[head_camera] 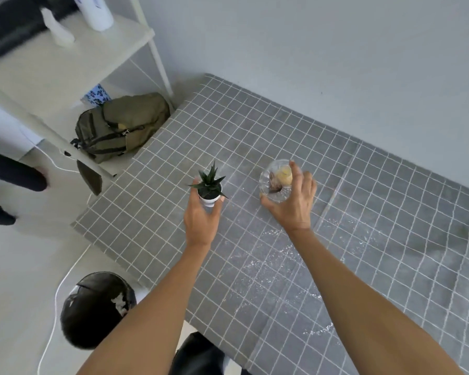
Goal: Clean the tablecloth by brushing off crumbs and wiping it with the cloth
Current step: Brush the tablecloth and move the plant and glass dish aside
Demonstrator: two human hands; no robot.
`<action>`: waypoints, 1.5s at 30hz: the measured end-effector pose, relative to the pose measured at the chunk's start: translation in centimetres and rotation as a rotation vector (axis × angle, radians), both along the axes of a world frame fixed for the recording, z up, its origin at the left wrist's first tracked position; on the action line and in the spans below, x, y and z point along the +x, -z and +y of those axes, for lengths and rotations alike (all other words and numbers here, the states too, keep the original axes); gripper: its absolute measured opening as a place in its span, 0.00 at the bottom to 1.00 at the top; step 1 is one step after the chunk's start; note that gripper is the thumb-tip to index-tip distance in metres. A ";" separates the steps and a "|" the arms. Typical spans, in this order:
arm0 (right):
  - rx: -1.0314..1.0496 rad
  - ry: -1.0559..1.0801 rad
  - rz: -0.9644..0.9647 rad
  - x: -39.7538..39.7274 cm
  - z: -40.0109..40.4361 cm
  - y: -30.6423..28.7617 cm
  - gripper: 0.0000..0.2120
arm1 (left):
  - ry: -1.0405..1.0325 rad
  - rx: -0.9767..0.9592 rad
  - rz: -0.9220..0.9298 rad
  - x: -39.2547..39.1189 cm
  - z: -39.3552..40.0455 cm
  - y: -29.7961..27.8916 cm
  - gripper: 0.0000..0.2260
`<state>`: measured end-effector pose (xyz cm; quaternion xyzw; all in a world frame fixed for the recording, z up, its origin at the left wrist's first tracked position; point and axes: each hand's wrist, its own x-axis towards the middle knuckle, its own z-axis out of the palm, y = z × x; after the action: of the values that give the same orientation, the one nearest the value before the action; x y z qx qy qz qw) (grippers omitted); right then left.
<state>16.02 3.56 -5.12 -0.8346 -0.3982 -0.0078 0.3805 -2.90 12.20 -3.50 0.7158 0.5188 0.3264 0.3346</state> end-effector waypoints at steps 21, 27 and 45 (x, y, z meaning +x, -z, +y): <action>-0.065 -0.362 0.035 -7.8 19.2 2.5 0.46 | -0.291 -0.033 -0.007 -5.2 9.3 1.8 0.23; -0.144 -0.383 0.067 -7.5 20.5 2.4 0.47 | -0.263 -0.040 -0.015 -5.1 10.5 2.8 0.28; -0.444 -0.510 -0.047 -6.0 19.2 0.5 0.48 | -0.172 -0.077 0.029 -5.2 10.7 2.2 0.35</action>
<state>10.04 22.80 -5.66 -0.7702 -0.5949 0.1553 0.1697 -8.14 22.87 -5.73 0.6599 0.5954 0.3233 0.3249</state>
